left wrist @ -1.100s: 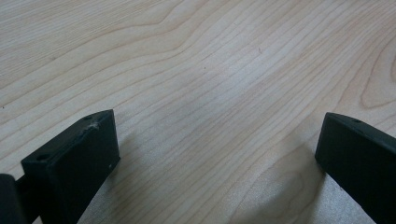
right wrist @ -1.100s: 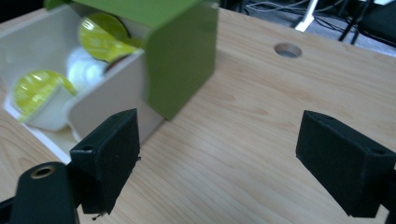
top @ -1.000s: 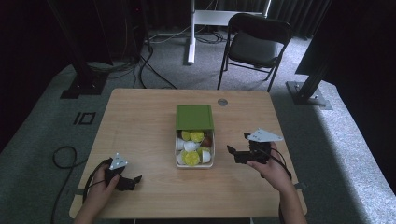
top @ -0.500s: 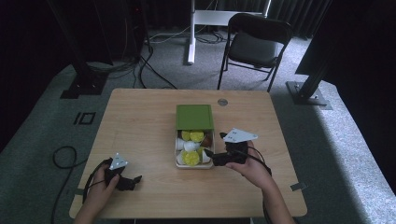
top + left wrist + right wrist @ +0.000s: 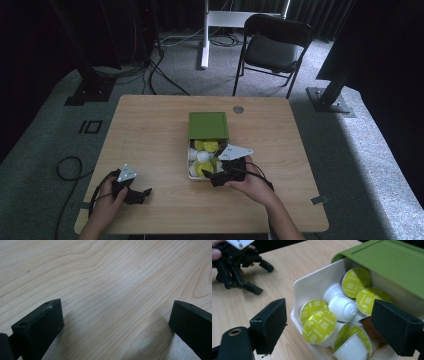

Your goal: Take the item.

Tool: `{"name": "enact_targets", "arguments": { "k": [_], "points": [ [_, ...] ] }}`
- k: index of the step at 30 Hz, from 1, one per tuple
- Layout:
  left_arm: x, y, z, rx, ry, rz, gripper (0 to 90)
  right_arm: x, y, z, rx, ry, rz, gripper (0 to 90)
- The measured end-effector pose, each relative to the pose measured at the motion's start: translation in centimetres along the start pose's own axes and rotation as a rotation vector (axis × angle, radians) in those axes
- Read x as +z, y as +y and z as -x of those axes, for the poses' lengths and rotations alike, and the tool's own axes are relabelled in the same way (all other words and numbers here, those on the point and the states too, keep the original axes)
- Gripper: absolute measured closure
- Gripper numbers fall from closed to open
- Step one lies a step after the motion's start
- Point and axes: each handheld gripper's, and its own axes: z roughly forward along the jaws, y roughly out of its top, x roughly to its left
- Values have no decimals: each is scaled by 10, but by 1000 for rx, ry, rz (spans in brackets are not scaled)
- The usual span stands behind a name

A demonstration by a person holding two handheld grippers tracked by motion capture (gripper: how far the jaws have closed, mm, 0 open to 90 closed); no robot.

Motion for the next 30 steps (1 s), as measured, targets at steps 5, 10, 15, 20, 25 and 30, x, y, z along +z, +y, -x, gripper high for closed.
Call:
{"name": "enact_targets", "arguments": {
  "k": [5,10,15,20,25,30],
  "points": [
    [0,0,0,-1,0,1,6,10,-5,-7,-11,10,-20,139],
    [0,0,0,-1,0,1,6,18,-9,-12,-24,6,-40,142],
    [0,0,0,-1,0,1,5,24,-13,-15,-25,-5,-52,154],
    [0,0,0,1,1,0,5,30,-18,-19,-35,-25,-73,166],
    [0,0,0,2,1,0,5,36,-21,-24,-51,-60,-87,183],
    [0,0,0,2,0,0,5,40,-23,-25,-49,-76,-98,189]
  ]
}}
